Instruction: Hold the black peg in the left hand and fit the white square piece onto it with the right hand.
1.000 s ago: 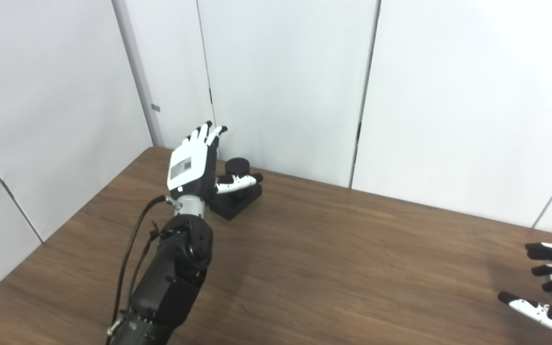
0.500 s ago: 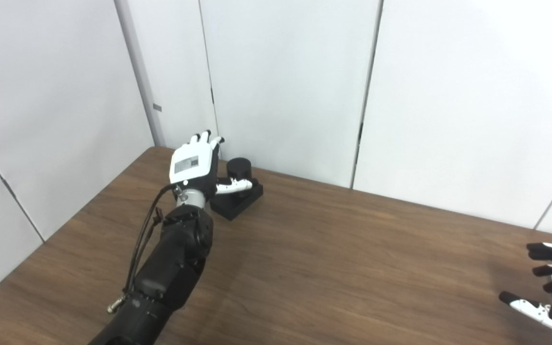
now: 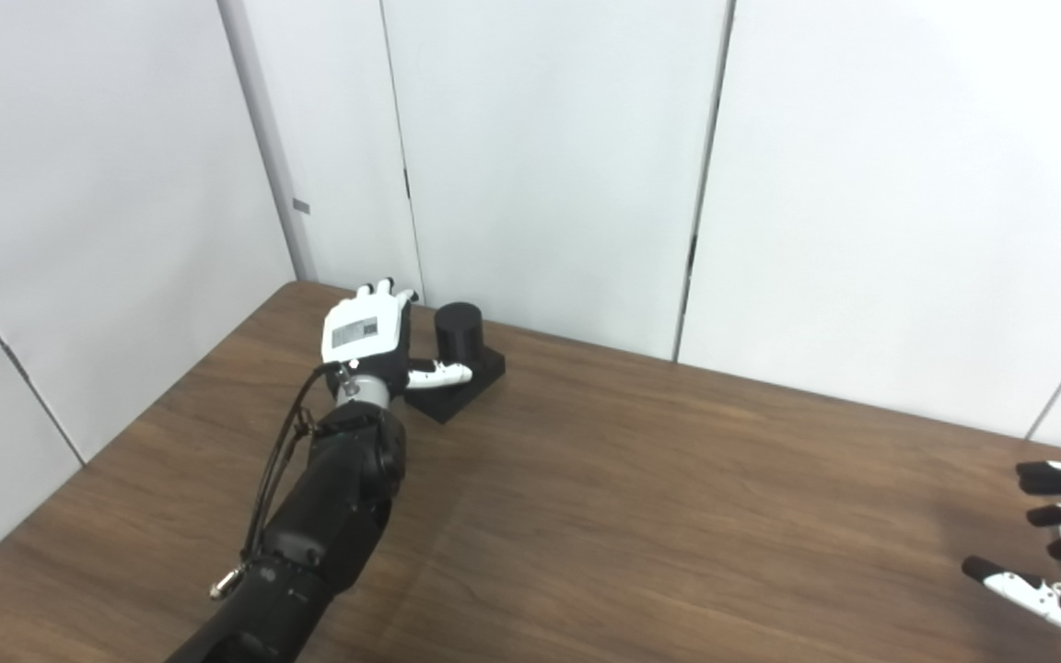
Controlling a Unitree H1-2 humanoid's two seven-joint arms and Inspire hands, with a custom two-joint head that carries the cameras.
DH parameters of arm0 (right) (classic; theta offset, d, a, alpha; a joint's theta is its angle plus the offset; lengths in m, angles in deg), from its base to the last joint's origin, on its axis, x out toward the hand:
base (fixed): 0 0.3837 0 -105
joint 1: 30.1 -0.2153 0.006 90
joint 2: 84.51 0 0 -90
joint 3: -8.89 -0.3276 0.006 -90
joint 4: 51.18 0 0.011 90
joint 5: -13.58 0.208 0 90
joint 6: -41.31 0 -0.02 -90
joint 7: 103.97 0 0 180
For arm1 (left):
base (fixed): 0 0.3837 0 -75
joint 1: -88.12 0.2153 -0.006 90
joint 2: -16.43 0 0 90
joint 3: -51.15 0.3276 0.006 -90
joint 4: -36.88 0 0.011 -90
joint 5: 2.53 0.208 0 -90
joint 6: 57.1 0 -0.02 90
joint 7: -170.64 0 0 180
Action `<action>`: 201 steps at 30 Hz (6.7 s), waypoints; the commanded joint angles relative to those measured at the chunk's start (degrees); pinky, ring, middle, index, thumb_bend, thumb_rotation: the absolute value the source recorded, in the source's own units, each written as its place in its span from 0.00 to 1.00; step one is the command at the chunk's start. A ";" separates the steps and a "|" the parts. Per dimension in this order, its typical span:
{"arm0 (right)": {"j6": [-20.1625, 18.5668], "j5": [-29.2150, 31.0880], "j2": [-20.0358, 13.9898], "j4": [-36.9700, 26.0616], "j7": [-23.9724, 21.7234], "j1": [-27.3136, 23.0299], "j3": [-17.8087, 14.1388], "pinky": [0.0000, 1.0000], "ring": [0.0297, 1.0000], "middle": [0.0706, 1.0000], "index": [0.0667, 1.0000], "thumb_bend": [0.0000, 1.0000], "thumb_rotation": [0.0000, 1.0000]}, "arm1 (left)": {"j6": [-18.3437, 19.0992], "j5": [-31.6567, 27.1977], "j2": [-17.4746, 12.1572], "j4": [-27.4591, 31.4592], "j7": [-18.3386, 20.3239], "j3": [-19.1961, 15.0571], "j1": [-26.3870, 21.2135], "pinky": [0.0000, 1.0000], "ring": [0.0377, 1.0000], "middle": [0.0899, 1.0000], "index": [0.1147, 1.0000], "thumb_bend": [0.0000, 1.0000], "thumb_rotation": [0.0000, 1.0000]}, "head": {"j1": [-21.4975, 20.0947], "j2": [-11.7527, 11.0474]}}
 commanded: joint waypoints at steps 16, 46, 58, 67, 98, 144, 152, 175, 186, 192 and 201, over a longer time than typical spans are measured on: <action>-0.99 -0.11 -0.43 -3.46 0.13 -1.59 -0.65 0.45 0.58 0.66 0.65 0.64 0.00 | 0.24 0.81 0.67 -5.48 1.91 -1.20 -3.38 1.00 1.00 1.00 0.85 1.00 0.63 | -0.45 0.69; -2.49 0.35 -0.22 -6.31 -0.78 -0.81 -0.63 0.46 0.58 0.67 0.64 0.62 0.00 | -4.52 -8.33 -4.40 -8.99 5.63 7.21 -2.92 0.93 0.94 0.86 0.53 0.71 0.23 | -1.08 2.02; -3.16 0.01 -0.39 -6.36 -1.10 -0.99 -0.50 0.48 0.59 0.68 0.64 0.62 0.00 | -6.17 -10.52 -6.28 -7.57 8.64 14.03 -3.04 0.75 0.85 0.81 0.42 0.52 0.07 | -1.44 2.41; -3.13 -0.05 -0.06 -6.56 -1.19 -1.26 -0.36 0.48 0.58 0.68 0.64 0.61 0.00 | -10.73 -15.79 -6.44 -3.27 10.22 14.40 -0.40 0.73 0.86 0.81 0.42 0.52 0.06 | -2.43 2.71; 2.69 1.57 -0.10 0.27 0.77 -2.01 0.06 0.52 0.61 0.71 0.68 0.62 0.00 | -47.87 -11.84 -3.75 -0.56 6.23 31.58 1.14 0.72 0.78 0.75 0.42 0.52 0.07 | -17.11 7.08; -15.62 -26.29 -25.34 7.17 -34.86 -25.11 17.18 0.83 0.89 0.90 0.78 0.86 0.12 | -52.09 -7.44 -5.81 -2.78 4.96 38.94 1.47 0.71 0.77 0.76 0.43 0.52 0.07 | -49.08 1.37; -12.37 -27.90 -25.83 15.02 -32.49 -28.38 18.75 0.84 0.88 0.87 0.78 0.91 0.21 | -52.45 -7.19 -5.76 -3.35 4.49 39.28 1.39 0.70 0.77 0.76 0.43 0.52 0.07 | -49.64 1.40; -12.40 -29.70 -25.13 22.88 -32.18 -29.69 21.56 0.82 0.87 0.89 0.83 0.95 0.16 | -51.40 -7.65 -6.51 -0.13 6.69 39.36 2.11 0.70 0.76 0.76 0.43 0.52 0.07 | -49.17 2.45; -12.46 -29.92 -24.95 25.34 -31.54 -29.64 23.04 0.81 0.87 0.87 0.78 0.94 0.17 | -51.51 -7.59 -6.77 0.20 6.92 39.35 2.29 0.69 0.76 0.76 0.43 0.52 0.07 | -49.04 2.97; -12.03 -29.40 -24.47 28.42 -31.21 -30.31 23.72 0.78 0.87 0.87 0.76 0.91 0.18 | -51.00 -7.96 -7.08 1.19 7.97 39.22 2.49 0.70 0.77 0.77 0.43 0.52 0.07 | -48.92 3.23; -12.78 -29.99 -23.35 32.34 -30.43 -30.99 25.42 0.78 0.86 0.85 0.69 0.87 0.21 | -51.01 -8.39 -7.18 1.97 8.47 38.76 2.91 0.69 0.76 0.76 0.43 0.52 0.07 | -48.62 3.99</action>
